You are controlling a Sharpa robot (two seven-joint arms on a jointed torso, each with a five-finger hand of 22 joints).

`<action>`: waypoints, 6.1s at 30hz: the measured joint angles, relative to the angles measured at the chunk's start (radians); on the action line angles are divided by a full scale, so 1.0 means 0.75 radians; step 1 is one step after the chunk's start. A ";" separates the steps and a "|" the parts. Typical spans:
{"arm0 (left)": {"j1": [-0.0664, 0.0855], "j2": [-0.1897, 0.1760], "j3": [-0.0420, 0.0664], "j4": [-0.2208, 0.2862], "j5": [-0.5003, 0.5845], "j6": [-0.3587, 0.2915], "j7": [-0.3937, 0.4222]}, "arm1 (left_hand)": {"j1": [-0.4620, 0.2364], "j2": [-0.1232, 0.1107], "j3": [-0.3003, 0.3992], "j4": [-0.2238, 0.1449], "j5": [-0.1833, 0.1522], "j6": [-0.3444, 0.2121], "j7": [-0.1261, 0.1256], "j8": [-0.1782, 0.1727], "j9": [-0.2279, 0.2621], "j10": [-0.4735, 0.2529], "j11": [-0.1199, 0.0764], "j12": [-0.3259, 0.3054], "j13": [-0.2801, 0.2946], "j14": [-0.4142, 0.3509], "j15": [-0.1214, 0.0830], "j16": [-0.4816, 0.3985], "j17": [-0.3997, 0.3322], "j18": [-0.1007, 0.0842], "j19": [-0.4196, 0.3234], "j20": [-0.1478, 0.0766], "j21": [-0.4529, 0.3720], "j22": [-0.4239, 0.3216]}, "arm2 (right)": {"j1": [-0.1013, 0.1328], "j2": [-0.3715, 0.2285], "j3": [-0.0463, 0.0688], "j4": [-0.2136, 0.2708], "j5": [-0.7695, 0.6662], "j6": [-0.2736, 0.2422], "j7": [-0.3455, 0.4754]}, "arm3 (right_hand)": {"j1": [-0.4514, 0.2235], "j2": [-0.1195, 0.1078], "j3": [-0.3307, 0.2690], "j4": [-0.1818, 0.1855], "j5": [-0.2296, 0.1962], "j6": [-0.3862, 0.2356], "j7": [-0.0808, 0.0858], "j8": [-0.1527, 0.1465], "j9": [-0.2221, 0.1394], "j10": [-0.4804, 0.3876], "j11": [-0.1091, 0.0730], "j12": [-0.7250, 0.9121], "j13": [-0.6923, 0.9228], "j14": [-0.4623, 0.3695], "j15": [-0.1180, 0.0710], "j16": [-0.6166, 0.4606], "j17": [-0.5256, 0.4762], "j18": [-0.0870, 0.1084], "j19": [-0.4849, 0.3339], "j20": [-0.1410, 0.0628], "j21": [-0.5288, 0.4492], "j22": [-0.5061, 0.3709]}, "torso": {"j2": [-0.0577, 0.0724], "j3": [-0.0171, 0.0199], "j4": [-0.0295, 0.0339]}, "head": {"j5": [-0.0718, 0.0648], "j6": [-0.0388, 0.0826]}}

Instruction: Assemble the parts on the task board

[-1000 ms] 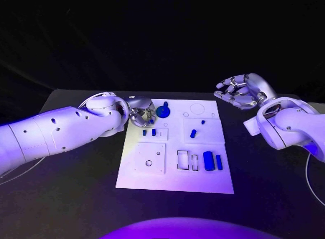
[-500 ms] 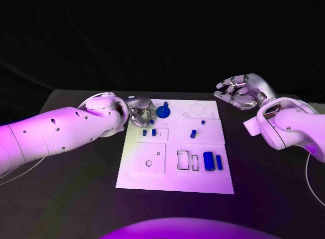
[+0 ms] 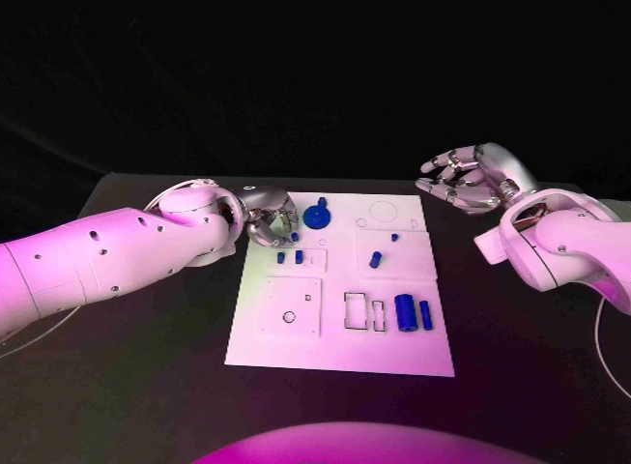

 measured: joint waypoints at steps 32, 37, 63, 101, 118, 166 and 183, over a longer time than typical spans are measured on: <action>-0.016 -0.249 0.027 0.245 1.382 -0.297 0.385 | 0.027 0.080 0.008 0.014 0.005 0.127 -0.016 0.044 0.022 0.067 -0.027 0.123 0.022 -0.226 -0.022 -0.212 -0.517 0.062 -0.221 -0.017 -0.336 -0.394 | -0.053 0.069 -0.004 -0.065 -1.076 0.336 -0.260 | 0.083 -0.114 0.327 -0.114 -0.135 0.136 -0.002 -0.032 -0.067 0.149 0.019 -0.745 -0.660 0.005 0.005 0.052 0.068 -0.015 0.048 0.005 0.202 0.001 | 0.002 -0.0017 -0.0065 | -0.081 0.058; -0.018 -0.257 0.026 0.273 1.486 -0.306 0.437 | 0.027 0.080 0.011 0.010 0.005 0.127 -0.016 0.044 0.022 0.078 -0.030 0.128 0.020 -0.243 -0.024 -0.226 -0.532 0.061 -0.226 -0.022 -0.350 -0.404 | -0.071 0.111 -0.005 -0.081 -1.155 0.336 -0.298 | 0.078 -0.119 0.328 -0.115 -0.142 0.141 0.002 -0.032 -0.069 0.153 0.024 -0.750 -0.666 0.005 0.005 0.057 0.074 -0.015 0.048 0.005 0.202 0.001 | 0.003 -0.0019 -0.0068 | -0.085 0.058; -0.019 -0.262 0.025 0.317 1.668 -0.317 0.554 | 0.021 0.074 0.015 0.007 0.005 0.121 -0.011 0.044 0.021 0.073 -0.025 0.128 0.020 -0.252 -0.024 -0.240 -0.546 0.061 -0.226 -0.022 -0.371 -0.417 | -0.117 0.249 -0.003 -0.176 -1.266 0.381 -0.343 | 0.077 -0.119 0.358 -0.138 -0.142 0.161 0.001 -0.032 -0.068 0.197 0.014 -0.750 -0.675 0.005 0.005 0.078 0.096 -0.032 0.048 0.005 0.259 0.000 | 0.005 -0.0012 -0.0072 | -0.082 0.048; -0.019 -0.287 0.025 0.331 1.692 -0.322 0.530 | 0.027 0.079 0.024 -0.010 0.005 0.111 -0.001 0.039 0.019 0.061 -0.013 0.128 0.021 -0.257 -0.019 -0.243 -0.553 0.061 -0.226 -0.022 -0.376 -0.421 | -0.131 0.290 0.000 -0.212 -1.347 0.427 -0.399 | 0.086 -0.018 0.428 -0.245 -0.142 0.255 -0.040 0.026 -0.025 0.309 -0.026 -0.759 -0.668 0.000 -0.019 0.103 0.096 -0.032 0.043 -0.010 0.328 0.000 | 0.003 -0.0001 -0.0070 | -0.085 0.028; -0.019 -0.288 0.025 0.334 1.693 -0.314 0.505 | 0.027 0.079 0.024 -0.021 0.005 0.081 0.015 0.027 0.012 0.030 -0.006 0.128 0.019 -0.271 -0.005 -0.243 -0.560 0.061 -0.231 -0.016 -0.384 -0.425 | -0.138 0.276 -0.003 -0.188 -1.382 0.411 -0.421 | 0.075 -0.008 0.443 -0.260 -0.131 0.249 -0.035 0.024 -0.025 0.313 -0.026 -0.787 -0.675 0.000 -0.019 0.103 0.095 -0.032 0.043 -0.010 0.328 0.001 | 0.002 0.0004 -0.0077 | -0.087 0.027; -0.019 -0.249 0.020 0.293 1.694 -0.295 0.494 | 0.022 0.085 0.024 -0.021 0.013 0.076 0.020 0.020 0.012 0.020 0.004 0.134 0.020 -0.276 0.000 -0.243 -0.562 0.061 -0.236 -0.012 -0.391 -0.426 | -0.205 0.310 0.017 0.208 -1.298 0.168 -0.386 | 0.068 -0.016 0.444 -0.269 -0.113 0.247 -0.033 0.022 -0.017 0.317 -0.020 -0.785 -0.670 0.000 -0.019 0.103 0.096 -0.053 0.043 -0.010 0.354 0.000 | -0.002 -0.0029 -0.0005 | 0.065 0.019; -0.018 -0.232 0.020 0.292 1.695 -0.294 0.495 | 0.022 0.085 0.024 -0.021 0.013 0.076 0.020 0.020 0.011 0.020 0.004 0.134 0.020 -0.276 0.000 -0.243 -0.562 0.061 -0.236 -0.012 -0.391 -0.427 | -0.303 0.410 0.000 0.102 -1.277 0.159 -0.351 | 0.059 -0.017 0.441 -0.272 -0.111 0.247 -0.033 0.021 -0.017 0.319 -0.018 -0.785 -0.670 0.000 -0.019 0.103 0.096 -0.053 0.043 -0.010 0.354 0.000 | -0.001 -0.0028 -0.0020 | 0.108 -0.009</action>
